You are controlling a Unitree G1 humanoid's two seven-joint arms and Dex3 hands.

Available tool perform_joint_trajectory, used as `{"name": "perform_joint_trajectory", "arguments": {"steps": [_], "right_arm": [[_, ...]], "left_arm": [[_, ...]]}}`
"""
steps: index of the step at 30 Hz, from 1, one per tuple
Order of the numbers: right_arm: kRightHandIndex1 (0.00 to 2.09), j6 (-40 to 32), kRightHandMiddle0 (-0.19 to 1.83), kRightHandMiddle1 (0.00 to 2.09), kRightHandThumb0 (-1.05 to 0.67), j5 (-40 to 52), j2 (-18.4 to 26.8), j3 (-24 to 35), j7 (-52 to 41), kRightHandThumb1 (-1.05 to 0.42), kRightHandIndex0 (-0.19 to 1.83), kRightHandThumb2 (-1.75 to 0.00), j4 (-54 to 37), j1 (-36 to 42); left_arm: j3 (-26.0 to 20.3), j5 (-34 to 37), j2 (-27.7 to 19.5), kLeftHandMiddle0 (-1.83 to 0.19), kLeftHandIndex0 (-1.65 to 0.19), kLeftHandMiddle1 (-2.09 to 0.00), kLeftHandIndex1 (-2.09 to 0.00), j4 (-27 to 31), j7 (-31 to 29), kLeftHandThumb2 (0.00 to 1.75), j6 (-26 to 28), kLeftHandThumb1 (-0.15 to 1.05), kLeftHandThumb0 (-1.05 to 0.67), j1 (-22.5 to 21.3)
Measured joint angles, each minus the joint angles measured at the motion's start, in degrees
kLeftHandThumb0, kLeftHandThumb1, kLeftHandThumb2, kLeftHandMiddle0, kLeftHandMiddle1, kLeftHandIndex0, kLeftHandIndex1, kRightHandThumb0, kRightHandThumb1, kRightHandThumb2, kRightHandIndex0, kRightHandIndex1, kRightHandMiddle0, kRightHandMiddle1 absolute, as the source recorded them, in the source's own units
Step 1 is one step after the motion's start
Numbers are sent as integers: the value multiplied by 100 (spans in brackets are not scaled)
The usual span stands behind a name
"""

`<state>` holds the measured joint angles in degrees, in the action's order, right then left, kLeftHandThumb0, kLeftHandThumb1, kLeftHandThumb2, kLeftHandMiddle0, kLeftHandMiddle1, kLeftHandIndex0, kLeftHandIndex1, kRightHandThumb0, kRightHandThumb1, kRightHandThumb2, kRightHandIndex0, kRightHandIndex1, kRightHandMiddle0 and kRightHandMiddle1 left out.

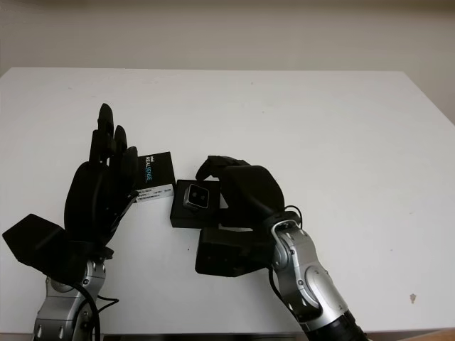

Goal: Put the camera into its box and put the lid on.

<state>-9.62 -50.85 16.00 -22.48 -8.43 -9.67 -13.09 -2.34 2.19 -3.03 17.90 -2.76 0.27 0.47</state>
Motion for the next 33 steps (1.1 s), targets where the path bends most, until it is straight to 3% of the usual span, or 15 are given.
{"name": "perform_joint_trajectory", "arguments": {"steps": [23,33], "right_arm": [[13,-156,16,131,-56,895,-201,314,-202,-93,35,-5,186,-66],[14,-45,19,127,-53,928,-250,304,-15,-92,38,-5,186,-44]], "left_arm": [[-3,52,-8,19,19,0,0,0,-18,49,3,105,-70,-1],[-4,30,-27,19,19,0,0,0,-14,49,2,105,-70,-29]]}}
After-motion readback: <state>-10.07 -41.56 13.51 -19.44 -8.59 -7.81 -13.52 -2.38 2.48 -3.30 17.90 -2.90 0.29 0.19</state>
